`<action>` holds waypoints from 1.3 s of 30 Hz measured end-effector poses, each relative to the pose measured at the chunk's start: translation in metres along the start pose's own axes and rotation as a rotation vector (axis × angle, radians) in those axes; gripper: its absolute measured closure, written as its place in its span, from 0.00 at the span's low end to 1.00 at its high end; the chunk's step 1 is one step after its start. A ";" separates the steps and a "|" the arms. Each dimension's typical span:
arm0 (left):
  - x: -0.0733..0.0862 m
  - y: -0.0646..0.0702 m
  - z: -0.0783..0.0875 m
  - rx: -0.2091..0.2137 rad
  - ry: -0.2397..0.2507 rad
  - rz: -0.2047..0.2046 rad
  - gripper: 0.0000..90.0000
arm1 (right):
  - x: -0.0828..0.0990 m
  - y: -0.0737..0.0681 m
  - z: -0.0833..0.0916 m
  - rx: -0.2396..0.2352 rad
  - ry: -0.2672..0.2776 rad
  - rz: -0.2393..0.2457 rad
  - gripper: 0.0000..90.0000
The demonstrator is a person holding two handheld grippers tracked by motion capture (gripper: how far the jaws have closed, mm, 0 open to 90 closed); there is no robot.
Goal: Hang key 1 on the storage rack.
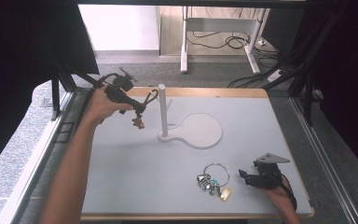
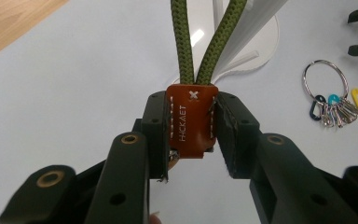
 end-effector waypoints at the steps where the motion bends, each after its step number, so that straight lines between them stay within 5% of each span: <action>1: 0.000 0.000 -0.001 0.001 -0.005 -0.002 0.74 | 0.000 0.001 0.000 0.000 0.002 -0.002 0.28; 20: 0.000 0.007 -0.026 -0.011 -0.049 -0.030 0.73 | 0.000 0.003 0.001 -0.001 0.003 -0.010 0.28; 29: 0.000 0.017 -0.022 -0.053 0.022 -0.038 0.62 | -0.002 0.004 0.003 -0.005 0.011 -0.015 0.28; 39: 0.019 0.049 -0.016 -0.039 0.093 -0.089 0.57 | -0.009 0.000 0.000 -0.036 0.023 -0.034 0.30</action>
Point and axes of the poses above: each handheld gripper's, and its own axes: z roughly backward along the jaws, x roughly out of its underside, y roughly to its right, the point moved 9 cm from there along -z, roughly forward along the jaws, and after that the axes turned 12 degrees about -z, right-handed, at the moved point
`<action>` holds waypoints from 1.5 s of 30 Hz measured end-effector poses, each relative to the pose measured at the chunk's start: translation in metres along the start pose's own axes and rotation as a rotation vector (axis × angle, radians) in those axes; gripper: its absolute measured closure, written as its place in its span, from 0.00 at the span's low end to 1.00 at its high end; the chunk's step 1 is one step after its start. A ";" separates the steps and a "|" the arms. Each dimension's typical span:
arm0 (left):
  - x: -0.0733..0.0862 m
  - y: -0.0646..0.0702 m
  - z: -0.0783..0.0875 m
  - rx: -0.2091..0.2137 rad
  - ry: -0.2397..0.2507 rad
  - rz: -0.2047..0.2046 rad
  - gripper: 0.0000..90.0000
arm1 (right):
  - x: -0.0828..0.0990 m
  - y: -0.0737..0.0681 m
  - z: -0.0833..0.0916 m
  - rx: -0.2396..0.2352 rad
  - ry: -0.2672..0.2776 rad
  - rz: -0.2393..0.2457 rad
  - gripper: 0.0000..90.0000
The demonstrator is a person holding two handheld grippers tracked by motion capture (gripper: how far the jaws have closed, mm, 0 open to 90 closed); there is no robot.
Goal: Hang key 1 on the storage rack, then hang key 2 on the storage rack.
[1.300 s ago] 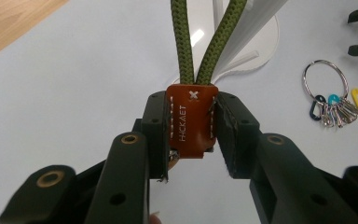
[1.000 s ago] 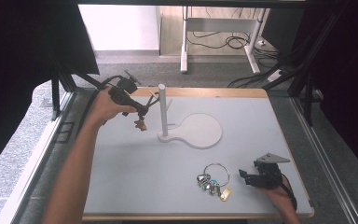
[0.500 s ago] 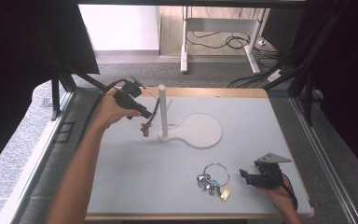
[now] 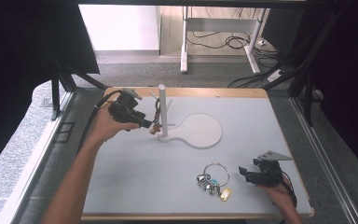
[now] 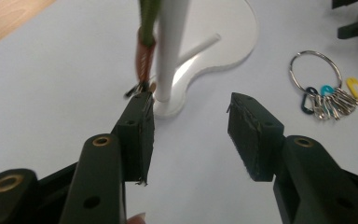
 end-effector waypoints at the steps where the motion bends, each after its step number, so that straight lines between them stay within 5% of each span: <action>1: 0.003 0.004 0.000 0.001 0.002 -0.004 0.57 | -0.001 -0.001 -0.001 -0.002 0.000 -0.002 0.30; 13: 0.048 0.051 -0.013 -0.009 0.045 -0.049 0.52 | -0.005 -0.007 -0.002 0.001 0.003 0.043 0.31; 18: 0.063 0.071 -0.020 -0.017 0.027 -0.079 0.51 | -0.003 -0.009 0.002 -0.001 0.010 0.054 0.32; 24: 0.079 0.091 -0.025 -0.012 0.063 -0.041 0.51 | -0.002 -0.012 0.005 0.000 0.018 0.081 0.31; 33: 0.100 0.106 -0.031 -0.016 0.047 -0.042 0.51 | -0.003 -0.010 0.009 0.006 0.038 0.069 0.33; 38: 0.100 0.111 -0.026 -0.022 0.076 -0.039 0.51 | -0.004 -0.015 0.010 0.015 0.036 0.095 0.32; 45: 0.106 0.112 -0.024 -0.031 0.051 -0.038 0.49 | -0.011 -0.025 0.020 0.051 0.065 0.161 0.31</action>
Point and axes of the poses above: each handheld gripper's, and its own axes: z roughly backward along the jaws, x roughly out of its underside, y roughly to its right, the point moved 9 cm from there along -z, roughly forward along the jaws, and after that the axes turned 12 degrees about -z, right-handed, at the moved point
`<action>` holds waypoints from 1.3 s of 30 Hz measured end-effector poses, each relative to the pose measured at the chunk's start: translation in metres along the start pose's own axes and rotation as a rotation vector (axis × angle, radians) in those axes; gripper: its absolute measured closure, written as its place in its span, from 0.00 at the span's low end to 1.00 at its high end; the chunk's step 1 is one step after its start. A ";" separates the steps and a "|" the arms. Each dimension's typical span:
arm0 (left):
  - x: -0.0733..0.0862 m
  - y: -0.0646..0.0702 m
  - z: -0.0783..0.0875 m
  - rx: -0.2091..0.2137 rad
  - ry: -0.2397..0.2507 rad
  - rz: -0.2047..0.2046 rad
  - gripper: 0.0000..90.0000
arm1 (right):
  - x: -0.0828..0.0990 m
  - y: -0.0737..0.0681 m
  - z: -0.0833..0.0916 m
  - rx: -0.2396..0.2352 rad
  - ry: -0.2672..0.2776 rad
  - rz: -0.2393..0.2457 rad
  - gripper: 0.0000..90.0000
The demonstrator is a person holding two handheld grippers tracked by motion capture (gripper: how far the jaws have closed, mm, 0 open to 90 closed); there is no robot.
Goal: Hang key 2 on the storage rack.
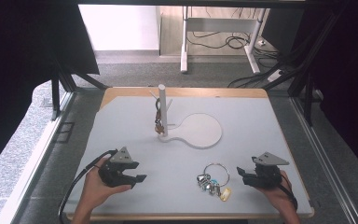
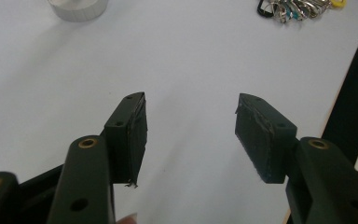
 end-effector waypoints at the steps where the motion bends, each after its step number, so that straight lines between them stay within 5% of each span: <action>1: 0.001 0.000 0.001 0.003 -0.004 0.001 0.49 | -0.002 -0.002 0.003 -0.007 0.003 0.005 0.31; 7: 0.004 -0.001 0.005 -0.010 -0.001 0.003 0.48 | -0.013 -0.014 0.017 -0.069 -0.007 0.040 0.38; 11: 0.006 0.002 0.004 -0.006 -0.018 -0.004 0.48 | -0.020 -0.028 0.023 -0.101 -0.116 0.164 0.43; 14: 0.011 -0.001 0.000 -0.028 -0.042 -0.010 0.48 | -0.029 -0.032 0.022 -0.120 -0.200 0.187 0.47; 25: 0.013 -0.002 0.002 -0.017 -0.038 -0.018 0.48 | -0.035 -0.043 -0.015 -0.117 -0.472 0.216 0.62; 34: 0.012 -0.004 0.005 -0.040 -0.010 -0.034 0.48 | -0.022 -0.047 -0.052 -0.096 -0.632 0.223 0.73; 39: 0.012 -0.002 0.001 -0.033 -0.019 -0.040 0.48 | -0.020 -0.049 -0.063 -0.092 -0.671 0.224 0.78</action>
Point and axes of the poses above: each handheld gripper's, and its own axes: z roughly backward along the jaws, x roughly out of its underside, y roughly to its right, the point moved 9 cm from there along -z, roughly forward along the jaws, and after that the axes turned 12 degrees about -z, right-handed, at the moved point
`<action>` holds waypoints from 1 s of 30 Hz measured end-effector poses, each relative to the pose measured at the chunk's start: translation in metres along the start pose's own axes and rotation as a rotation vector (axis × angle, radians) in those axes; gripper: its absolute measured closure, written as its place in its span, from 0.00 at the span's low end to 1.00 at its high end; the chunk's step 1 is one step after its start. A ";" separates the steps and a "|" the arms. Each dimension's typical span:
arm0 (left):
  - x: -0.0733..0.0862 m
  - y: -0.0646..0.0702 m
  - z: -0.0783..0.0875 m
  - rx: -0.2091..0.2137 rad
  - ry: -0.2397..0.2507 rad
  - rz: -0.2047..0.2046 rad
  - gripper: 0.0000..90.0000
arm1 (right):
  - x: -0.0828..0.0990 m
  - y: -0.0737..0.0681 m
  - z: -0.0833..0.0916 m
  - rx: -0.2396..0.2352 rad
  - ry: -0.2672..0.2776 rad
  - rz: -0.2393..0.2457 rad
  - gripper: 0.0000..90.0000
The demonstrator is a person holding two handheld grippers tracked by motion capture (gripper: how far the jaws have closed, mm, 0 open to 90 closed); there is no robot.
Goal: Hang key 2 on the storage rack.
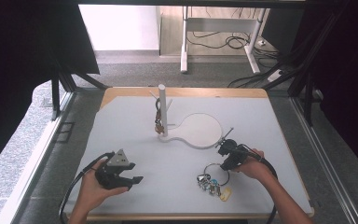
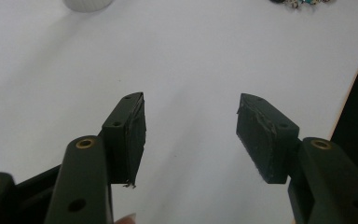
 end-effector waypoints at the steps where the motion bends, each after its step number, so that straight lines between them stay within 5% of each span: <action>1: 0.000 0.001 -0.001 0.002 -0.001 -0.002 0.48 | -0.001 -0.001 -0.001 -0.004 -0.006 0.003 0.79; 17: 0.000 0.004 -0.006 0.006 -0.013 -0.006 0.48 | -0.006 -0.008 -0.008 0.001 -0.142 -0.027 0.96; 25: 0.001 0.005 -0.008 0.009 -0.020 -0.011 0.48 | -0.005 -0.007 -0.007 -0.032 -0.161 -0.035 0.97; 30: 0.001 0.005 -0.007 0.006 -0.019 -0.010 0.48 | -0.002 -0.007 0.008 -0.061 -0.158 -0.046 0.97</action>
Point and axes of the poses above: each handheld gripper's, and its own axes: z roughly backward along the jaws, x roughly out of its underside, y roughly to its right, the point moved 9 cm from there along -z, roughly forward along the jaws, and after that the axes turned 12 degrees about -z, right-handed, at the moved point
